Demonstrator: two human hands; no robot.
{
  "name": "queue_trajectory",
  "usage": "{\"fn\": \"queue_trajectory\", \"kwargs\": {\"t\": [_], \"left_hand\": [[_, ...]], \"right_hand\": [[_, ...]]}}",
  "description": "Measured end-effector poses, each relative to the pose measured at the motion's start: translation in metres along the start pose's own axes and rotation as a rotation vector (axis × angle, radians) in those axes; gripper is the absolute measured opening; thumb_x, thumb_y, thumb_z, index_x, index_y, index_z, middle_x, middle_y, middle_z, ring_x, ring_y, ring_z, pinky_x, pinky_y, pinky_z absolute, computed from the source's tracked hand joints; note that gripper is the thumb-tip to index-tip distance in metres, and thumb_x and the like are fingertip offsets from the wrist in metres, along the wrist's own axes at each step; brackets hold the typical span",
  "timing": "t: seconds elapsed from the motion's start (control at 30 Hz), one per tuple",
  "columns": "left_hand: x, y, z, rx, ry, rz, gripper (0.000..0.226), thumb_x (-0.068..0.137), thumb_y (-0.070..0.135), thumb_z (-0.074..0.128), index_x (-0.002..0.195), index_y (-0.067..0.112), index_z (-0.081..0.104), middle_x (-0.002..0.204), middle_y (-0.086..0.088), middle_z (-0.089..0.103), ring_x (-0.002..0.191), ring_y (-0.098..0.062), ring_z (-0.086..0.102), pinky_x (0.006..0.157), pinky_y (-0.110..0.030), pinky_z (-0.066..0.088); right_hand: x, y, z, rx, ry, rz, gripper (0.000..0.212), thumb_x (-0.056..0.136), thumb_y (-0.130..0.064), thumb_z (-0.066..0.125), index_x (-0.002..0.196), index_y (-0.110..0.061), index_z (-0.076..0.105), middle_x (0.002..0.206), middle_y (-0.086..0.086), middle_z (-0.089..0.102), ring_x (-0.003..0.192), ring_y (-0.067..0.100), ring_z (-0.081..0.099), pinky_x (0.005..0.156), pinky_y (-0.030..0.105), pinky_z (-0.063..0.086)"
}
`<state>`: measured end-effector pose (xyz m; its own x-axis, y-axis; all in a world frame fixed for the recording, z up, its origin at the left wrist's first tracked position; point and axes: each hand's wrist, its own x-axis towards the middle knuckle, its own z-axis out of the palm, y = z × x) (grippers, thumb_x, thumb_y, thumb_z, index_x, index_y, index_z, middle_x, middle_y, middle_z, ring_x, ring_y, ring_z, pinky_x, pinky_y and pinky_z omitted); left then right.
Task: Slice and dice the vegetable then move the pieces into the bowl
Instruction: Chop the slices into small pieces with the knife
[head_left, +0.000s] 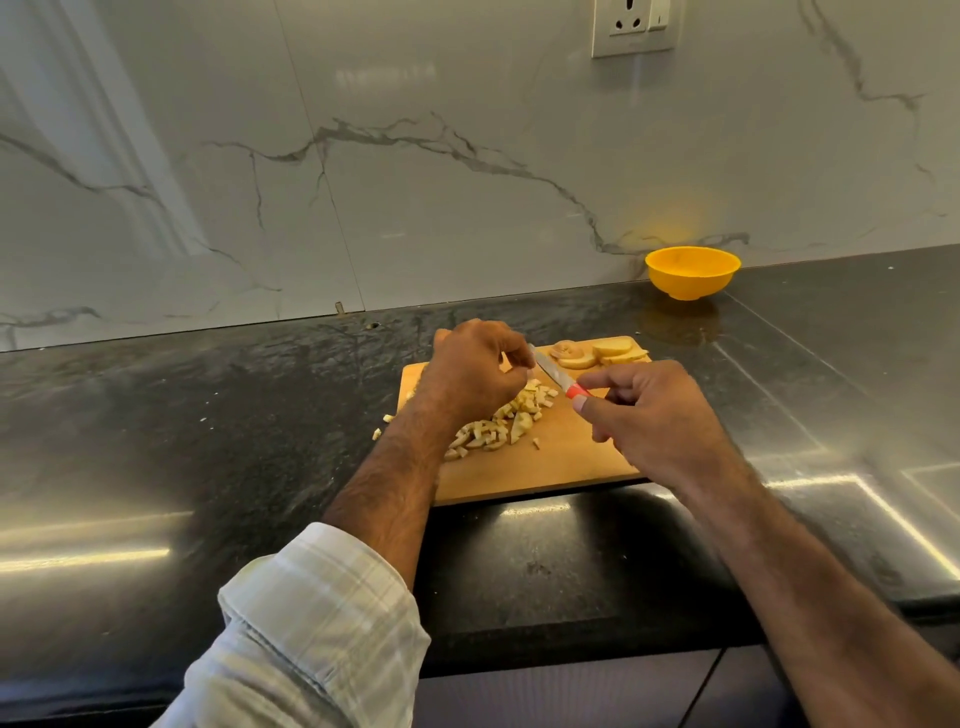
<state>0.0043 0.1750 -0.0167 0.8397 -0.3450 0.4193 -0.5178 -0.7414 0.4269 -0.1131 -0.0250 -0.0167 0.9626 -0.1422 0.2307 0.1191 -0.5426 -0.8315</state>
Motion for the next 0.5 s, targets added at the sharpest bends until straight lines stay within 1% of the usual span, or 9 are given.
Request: {"fn": "queue_trajectory", "kwargs": {"t": [0.03, 0.07, 0.1, 0.17, 0.23, 0.3, 0.37, 0.43, 0.5], "left_hand": [[0.0, -0.001, -0.002, 0.035, 0.013, -0.013, 0.002, 0.091, 0.034, 0.075, 0.09, 0.035, 0.077, 0.089, 0.023, 0.067, 0.091, -0.002, 0.06, 0.106, -0.056, 0.042], [0.001, -0.003, -0.003, 0.055, 0.026, -0.026, 0.003, 0.091, 0.033, 0.074, 0.089, 0.034, 0.077, 0.087, 0.023, 0.066, 0.091, -0.001, 0.059, 0.107, -0.055, 0.04], [0.001, -0.005, -0.004, 0.071, 0.036, -0.038, 0.004, 0.091, 0.032, 0.073, 0.089, 0.033, 0.077, 0.086, 0.023, 0.065, 0.09, -0.001, 0.059, 0.108, -0.054, 0.039], [0.001, -0.006, -0.006, 0.087, 0.052, -0.047, 0.005, 0.091, 0.031, 0.073, 0.09, 0.032, 0.077, 0.084, 0.023, 0.064, 0.09, -0.002, 0.06, 0.107, -0.053, 0.04], [0.001, -0.005, -0.007, 0.083, 0.053, -0.058, 0.005, 0.091, 0.032, 0.072, 0.091, 0.032, 0.077, 0.085, 0.023, 0.066, 0.092, -0.003, 0.062, 0.106, -0.052, 0.04], [0.001, -0.005, -0.005, 0.069, 0.054, -0.071, 0.006, 0.092, 0.035, 0.072, 0.091, 0.034, 0.077, 0.087, 0.022, 0.069, 0.091, -0.003, 0.062, 0.106, -0.051, 0.039], [0.001, -0.005, -0.004, 0.04, 0.072, -0.073, 0.008, 0.092, 0.039, 0.071, 0.09, 0.034, 0.077, 0.085, 0.022, 0.07, 0.09, -0.001, 0.062, 0.103, -0.053, 0.043], [0.001, -0.004, -0.005, 0.033, 0.094, -0.083, 0.011, 0.093, 0.043, 0.072, 0.092, 0.034, 0.078, 0.086, 0.022, 0.07, 0.09, 0.0, 0.062, 0.102, -0.052, 0.043], [0.001, -0.005, -0.003, 0.034, 0.107, -0.089, 0.016, 0.094, 0.047, 0.071, 0.096, 0.033, 0.078, 0.089, 0.022, 0.07, 0.091, 0.001, 0.062, 0.103, -0.052, 0.041]], "right_hand": [[0.0, 0.0, -0.001, 0.029, 0.0, 0.007, 0.025, 0.096, -0.037, 0.075, 0.119, -0.028, 0.078, 0.071, -0.004, 0.074, 0.058, 0.001, 0.066, 0.056, 0.02, 0.046], [0.001, 0.001, -0.002, 0.032, 0.007, 0.016, 0.025, 0.096, -0.037, 0.075, 0.118, -0.027, 0.078, 0.07, -0.004, 0.074, 0.057, 0.001, 0.065, 0.055, 0.02, 0.046], [0.001, 0.003, -0.003, -0.005, 0.018, 0.026, 0.025, 0.096, -0.038, 0.075, 0.118, -0.028, 0.078, 0.072, -0.004, 0.074, 0.06, 0.002, 0.066, 0.056, 0.021, 0.047], [-0.001, 0.008, -0.004, -0.204, 0.038, 0.044, 0.027, 0.096, -0.042, 0.073, 0.121, -0.031, 0.076, 0.085, -0.008, 0.073, 0.074, 0.006, 0.068, 0.063, 0.027, 0.055], [-0.004, 0.01, -0.003, -0.425, 0.012, 0.061, 0.029, 0.095, -0.045, 0.07, 0.122, -0.036, 0.073, 0.1, -0.009, 0.07, 0.086, 0.009, 0.065, 0.07, 0.031, 0.056], [-0.006, 0.008, 0.001, -0.454, -0.065, 0.065, 0.028, 0.095, -0.046, 0.069, 0.122, -0.038, 0.072, 0.104, -0.01, 0.068, 0.091, 0.01, 0.062, 0.073, 0.031, 0.055], [-0.002, 0.0, 0.001, -0.403, -0.119, 0.033, 0.026, 0.095, -0.043, 0.071, 0.121, -0.036, 0.074, 0.097, -0.011, 0.069, 0.088, 0.008, 0.064, 0.072, 0.03, 0.055], [0.016, -0.007, -0.006, -0.385, -0.091, -0.044, 0.022, 0.094, -0.037, 0.074, 0.115, -0.031, 0.077, 0.086, -0.01, 0.071, 0.08, 0.009, 0.066, 0.067, 0.029, 0.054], [0.044, -0.013, -0.021, -0.388, -0.063, -0.088, 0.013, 0.091, -0.028, 0.077, 0.104, -0.026, 0.08, 0.082, -0.006, 0.073, 0.074, 0.011, 0.067, 0.064, 0.028, 0.052]]}}
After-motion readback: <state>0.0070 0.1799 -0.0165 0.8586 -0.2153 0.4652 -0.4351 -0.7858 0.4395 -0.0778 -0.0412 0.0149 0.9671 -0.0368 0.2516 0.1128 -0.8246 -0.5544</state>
